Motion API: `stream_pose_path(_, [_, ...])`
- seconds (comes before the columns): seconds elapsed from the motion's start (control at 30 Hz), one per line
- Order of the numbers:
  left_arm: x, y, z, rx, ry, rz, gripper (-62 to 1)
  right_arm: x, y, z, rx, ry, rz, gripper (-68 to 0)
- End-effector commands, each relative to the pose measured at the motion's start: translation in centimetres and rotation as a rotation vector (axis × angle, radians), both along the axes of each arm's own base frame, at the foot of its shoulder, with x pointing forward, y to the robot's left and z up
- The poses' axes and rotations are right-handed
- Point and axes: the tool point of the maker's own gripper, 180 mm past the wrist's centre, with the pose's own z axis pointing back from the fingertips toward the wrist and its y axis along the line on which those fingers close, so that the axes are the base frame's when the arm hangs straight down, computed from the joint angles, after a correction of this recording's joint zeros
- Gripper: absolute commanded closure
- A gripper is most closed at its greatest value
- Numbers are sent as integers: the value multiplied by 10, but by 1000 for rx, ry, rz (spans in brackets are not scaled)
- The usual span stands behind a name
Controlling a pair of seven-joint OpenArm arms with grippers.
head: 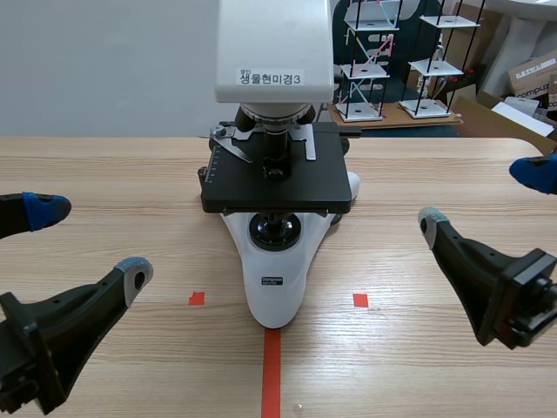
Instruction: Point at the coarse focus knob
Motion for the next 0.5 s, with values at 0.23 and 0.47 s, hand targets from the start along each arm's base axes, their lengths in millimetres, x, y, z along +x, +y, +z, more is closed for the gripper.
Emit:
stream_pose_path(0.23, [0, -5, 11, -25, -29, -12, -623, 5, -6, 6, -23, -30, -23, -652])
stream_pose_path(0.47, [0, -5, 11, -24, -29, -12, -623, 21, -25, 16, -119, -57, -46, -528])
